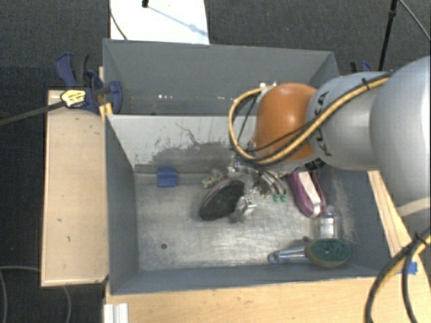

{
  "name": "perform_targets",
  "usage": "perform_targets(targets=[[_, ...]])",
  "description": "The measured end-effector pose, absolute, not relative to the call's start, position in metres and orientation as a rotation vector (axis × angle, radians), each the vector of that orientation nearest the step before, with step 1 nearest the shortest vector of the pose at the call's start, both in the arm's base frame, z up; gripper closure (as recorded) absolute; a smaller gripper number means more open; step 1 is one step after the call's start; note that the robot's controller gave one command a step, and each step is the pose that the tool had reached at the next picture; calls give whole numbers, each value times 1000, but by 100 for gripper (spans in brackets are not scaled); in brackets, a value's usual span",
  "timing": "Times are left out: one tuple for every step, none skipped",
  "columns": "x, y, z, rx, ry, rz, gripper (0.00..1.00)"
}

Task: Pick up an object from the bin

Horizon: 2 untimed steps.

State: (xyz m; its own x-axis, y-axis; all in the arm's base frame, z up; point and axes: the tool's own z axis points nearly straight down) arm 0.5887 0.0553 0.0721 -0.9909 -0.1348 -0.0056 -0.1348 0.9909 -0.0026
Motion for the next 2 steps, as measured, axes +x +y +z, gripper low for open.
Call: perform_targets(targets=[[591, 54, 76, -205, 3119, -2, 100], [571, 81, 262, -664, 3060, 0, 100]])
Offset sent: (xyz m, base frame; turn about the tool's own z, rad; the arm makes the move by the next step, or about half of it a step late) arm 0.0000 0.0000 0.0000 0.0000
